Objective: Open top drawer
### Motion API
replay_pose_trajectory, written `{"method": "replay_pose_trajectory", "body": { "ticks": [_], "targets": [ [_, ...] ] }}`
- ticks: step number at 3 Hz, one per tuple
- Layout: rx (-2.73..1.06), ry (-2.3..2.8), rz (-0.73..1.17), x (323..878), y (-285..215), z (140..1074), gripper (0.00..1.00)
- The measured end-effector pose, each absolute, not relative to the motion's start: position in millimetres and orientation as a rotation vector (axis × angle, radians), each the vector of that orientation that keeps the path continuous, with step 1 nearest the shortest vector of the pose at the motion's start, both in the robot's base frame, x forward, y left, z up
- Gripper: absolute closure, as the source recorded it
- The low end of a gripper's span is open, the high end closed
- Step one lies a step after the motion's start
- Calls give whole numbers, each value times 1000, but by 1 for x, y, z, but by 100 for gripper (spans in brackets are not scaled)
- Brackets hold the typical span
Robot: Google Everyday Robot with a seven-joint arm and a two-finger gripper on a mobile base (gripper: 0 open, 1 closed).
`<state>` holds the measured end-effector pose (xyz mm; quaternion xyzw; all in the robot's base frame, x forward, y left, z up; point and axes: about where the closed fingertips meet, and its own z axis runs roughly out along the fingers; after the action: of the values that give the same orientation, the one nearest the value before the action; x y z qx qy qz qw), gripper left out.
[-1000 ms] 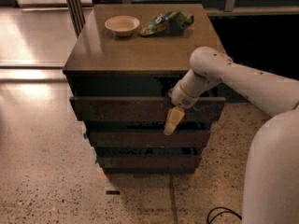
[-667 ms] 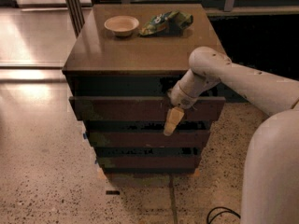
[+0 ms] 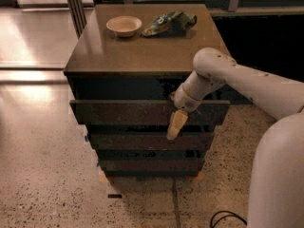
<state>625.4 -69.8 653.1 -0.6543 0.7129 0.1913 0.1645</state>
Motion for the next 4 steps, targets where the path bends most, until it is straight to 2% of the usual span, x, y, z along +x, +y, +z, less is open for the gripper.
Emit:
{"method": "replay_pose_trajectory", "body": {
  "ticks": [4],
  "targets": [
    [-1907, 2038, 630, 585, -65, 651, 0]
  ]
}}
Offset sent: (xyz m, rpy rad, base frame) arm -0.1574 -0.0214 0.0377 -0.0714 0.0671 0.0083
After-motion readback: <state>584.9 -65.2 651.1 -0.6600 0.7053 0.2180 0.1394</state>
